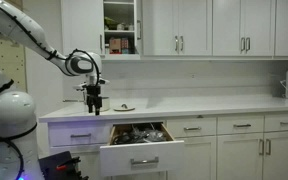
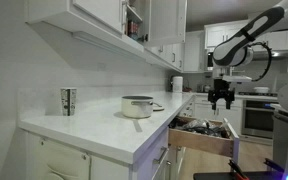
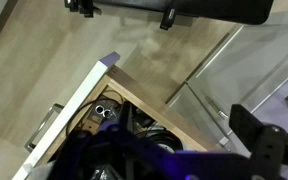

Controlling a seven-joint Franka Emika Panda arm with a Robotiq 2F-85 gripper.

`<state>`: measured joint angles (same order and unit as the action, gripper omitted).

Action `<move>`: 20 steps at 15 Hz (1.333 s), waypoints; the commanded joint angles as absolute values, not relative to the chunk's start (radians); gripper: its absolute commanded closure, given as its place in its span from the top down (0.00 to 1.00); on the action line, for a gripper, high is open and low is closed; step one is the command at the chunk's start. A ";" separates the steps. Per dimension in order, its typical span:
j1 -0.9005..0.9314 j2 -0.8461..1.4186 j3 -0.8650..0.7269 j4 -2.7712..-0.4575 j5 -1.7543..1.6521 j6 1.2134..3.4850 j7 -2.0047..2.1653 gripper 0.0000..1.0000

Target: Close the top right drawer of the kitchen unit

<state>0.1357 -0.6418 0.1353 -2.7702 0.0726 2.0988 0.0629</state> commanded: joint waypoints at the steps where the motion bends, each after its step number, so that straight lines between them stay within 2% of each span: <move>1: 0.139 -0.642 0.132 -2.769 0.070 2.097 0.065 1.00; 8: 0.149 -0.645 0.113 -2.769 0.089 2.096 0.038 1.00; 13: 0.120 -0.681 -0.052 -2.771 0.194 2.065 -0.102 1.00; 20: -0.030 -0.686 -0.249 -2.758 0.203 2.049 -0.192 1.00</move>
<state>0.0344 -0.6729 -0.2110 -2.7685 0.1834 2.0812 -0.1587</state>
